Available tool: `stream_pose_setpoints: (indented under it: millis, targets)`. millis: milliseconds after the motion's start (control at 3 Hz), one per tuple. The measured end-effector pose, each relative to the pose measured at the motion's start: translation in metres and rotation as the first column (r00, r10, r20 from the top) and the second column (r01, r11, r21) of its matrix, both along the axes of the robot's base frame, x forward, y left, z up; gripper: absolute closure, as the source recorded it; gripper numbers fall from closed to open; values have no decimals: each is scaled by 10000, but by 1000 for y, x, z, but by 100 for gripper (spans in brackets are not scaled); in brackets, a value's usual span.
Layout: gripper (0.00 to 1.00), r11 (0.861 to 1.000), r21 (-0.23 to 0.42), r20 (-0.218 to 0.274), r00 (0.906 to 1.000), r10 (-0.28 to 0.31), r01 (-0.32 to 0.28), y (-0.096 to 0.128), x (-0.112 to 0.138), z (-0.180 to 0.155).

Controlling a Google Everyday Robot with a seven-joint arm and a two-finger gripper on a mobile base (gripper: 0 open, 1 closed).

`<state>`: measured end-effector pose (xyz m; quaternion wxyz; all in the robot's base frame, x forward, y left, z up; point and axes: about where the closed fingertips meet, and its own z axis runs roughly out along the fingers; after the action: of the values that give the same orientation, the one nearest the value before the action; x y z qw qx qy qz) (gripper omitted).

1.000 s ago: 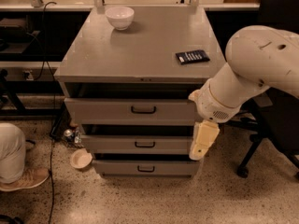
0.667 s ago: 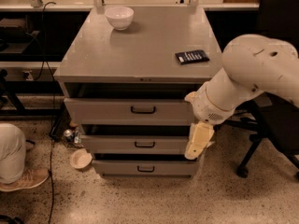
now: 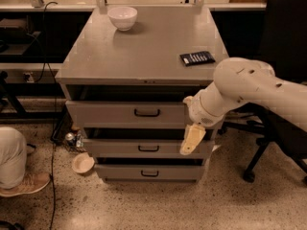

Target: Open top drawer

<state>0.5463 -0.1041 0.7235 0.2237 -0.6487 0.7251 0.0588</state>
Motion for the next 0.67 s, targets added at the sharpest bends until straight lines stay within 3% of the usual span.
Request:
stream_pose_setpoints:
  millis: [333,667]
  targets:
    - [0,9980,-402,548,9974,-466,489,-4,35,-19]
    - [0,9940,-756,876,9935,-727,794,-8,53,-25]
